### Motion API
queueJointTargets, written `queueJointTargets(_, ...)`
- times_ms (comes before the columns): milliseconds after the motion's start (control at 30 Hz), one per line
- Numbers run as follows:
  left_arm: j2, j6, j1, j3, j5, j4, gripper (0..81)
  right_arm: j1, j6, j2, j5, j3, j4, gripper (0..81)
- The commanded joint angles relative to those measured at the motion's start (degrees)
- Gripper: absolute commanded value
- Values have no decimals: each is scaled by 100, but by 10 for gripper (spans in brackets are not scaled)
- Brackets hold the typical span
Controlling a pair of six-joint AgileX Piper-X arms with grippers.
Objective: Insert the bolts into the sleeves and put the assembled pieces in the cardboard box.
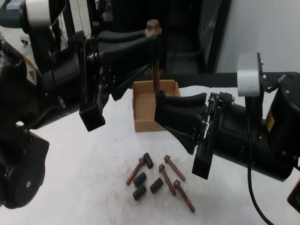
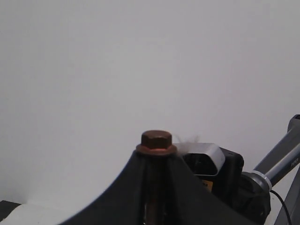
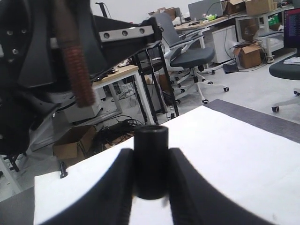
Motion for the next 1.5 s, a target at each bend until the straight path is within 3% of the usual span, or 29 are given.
queueJointTargets(0, -14, 38, -5, -40, 9, -55, 0, 17, 47, -10, -67, -19, -109, 8)
queueJointTargets(867, -14, 351, -5, -40, -458, 497, 0, 17, 47, -10, -513, -19, -499, 8)
queueJointTargets(1467, -14, 247, -17, -40, -232, 709, 0, 17, -11, -10, -14, -19, -499, 8)
